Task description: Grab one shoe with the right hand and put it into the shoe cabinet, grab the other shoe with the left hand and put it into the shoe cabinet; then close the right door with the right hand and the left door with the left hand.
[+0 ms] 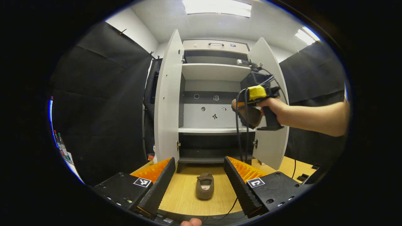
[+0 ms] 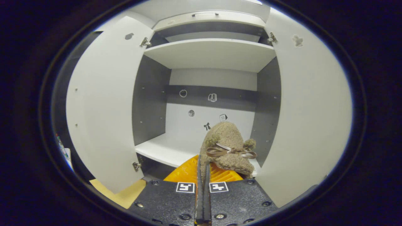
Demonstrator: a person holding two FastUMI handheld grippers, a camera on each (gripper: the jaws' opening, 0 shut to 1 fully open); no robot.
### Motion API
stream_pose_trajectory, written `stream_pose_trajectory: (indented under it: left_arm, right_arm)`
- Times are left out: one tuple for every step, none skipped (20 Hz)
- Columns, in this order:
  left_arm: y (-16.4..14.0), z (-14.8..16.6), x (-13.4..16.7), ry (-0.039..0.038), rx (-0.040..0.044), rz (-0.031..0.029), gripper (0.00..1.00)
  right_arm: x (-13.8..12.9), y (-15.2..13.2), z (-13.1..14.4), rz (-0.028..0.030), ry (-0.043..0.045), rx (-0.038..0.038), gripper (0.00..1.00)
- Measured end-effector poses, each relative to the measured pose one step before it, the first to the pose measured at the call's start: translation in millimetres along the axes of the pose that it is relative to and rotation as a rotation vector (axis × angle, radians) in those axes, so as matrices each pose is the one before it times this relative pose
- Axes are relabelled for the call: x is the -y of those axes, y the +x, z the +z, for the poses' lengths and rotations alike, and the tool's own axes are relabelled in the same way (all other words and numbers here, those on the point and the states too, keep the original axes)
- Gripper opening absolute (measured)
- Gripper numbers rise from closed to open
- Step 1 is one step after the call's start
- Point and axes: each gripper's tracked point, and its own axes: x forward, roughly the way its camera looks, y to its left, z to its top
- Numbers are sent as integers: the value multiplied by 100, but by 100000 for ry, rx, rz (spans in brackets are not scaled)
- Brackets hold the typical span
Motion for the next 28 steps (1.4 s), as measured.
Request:
stream_pose_trajectory:
  left_arm:
    - [39,-132,-218,128,-178,580,94]
    - [40,-104,-256,40,-398,657,94]
    - [206,-154,-399,98,-447,1021,94]
    - [59,-142,-380,146,-597,958,94]
    - [82,-129,-437,151,-562,1205,94]
    - [-56,-113,-324,60,-469,1207,94]
    - [14,-201,-532,22,-680,1337,94]
    - [320,-269,-648,13,-752,1315,94]
    - [75,-238,-449,142,-881,1130,94]
    - [-129,-93,-407,357,-645,1160,94]
    - [-56,-191,-434,431,-438,1005,94]
    - [-10,-189,-319,418,-642,917,94]
    - [10,-107,-289,247,-630,840,94]
    - [-48,-39,-229,140,-434,668,94]
    - [87,12,-172,-3,-101,544,94]
    - [-146,-109,-194,-13,-157,379,94]
    - [-28,-68,-33,115,-346,156,94]
    - [-40,75,6,357,-154,110,95]
    - [-74,39,-75,391,61,116,95]
    - [-138,11,-55,190,119,-48,94]
    - [-64,-30,81,-263,25,-342,94]
    - [18,79,210,-608,-128,-639,94]
    - [41,1,146,-544,-240,-426,95]
    - [-66,77,144,-151,-66,-258,95]
    - [-88,55,105,309,188,-45,95]
    - [-25,181,11,483,428,140,94]
    - [-71,148,35,258,622,-46,94]
    - [15,142,164,42,534,-217,94]
  right_arm:
    - [382,2063,66,-1448,-455,-2538,4]
    - [337,2085,63,-1393,-71,-2325,4]
    - [321,1973,-85,-1375,-219,-2530,4]
    - [278,1965,-259,-1218,-534,-2609,4]
    - [336,1842,-169,-600,-1058,-1879,4]
    - [237,1579,-267,-1083,-971,-2234,4]
    - [305,1237,-570,-2224,171,-3513,4]
    - [213,1062,-567,-1894,711,-3460,4]
    - [205,1008,-473,-949,721,-2995,4]
    - [35,844,-263,-336,646,-1807,4]
    - [183,620,-256,-1797,68,-998,4]
    - [-247,650,-281,-553,-213,-1538,4]
    - [-477,324,-388,447,-228,-1952,4]
    - [-360,211,276,-377,-537,676,4]
    - [-200,226,-71,-248,-608,-277,4]
    - [-245,218,-144,204,-531,-881,4]
    - [234,360,36,-1074,-26,-427,4]
    - [194,148,-16,-591,1018,-416,4]
    - [-30,92,-95,103,893,-422,4]
    - [-61,-5,23,-213,-172,-49,4]
    - [116,18,32,-151,-299,210,6]
    - [45,-14,-13,-443,-116,-84,7]
    - [71,49,40,-300,-441,123,8]
    - [24,-103,87,173,-163,128,12]
    - [-185,-142,-49,739,251,-185,13]
    - [-185,-304,6,541,583,330,23]
    - [-318,-489,49,1310,528,435,31]
    - [-174,-646,12,588,-266,1021,57]
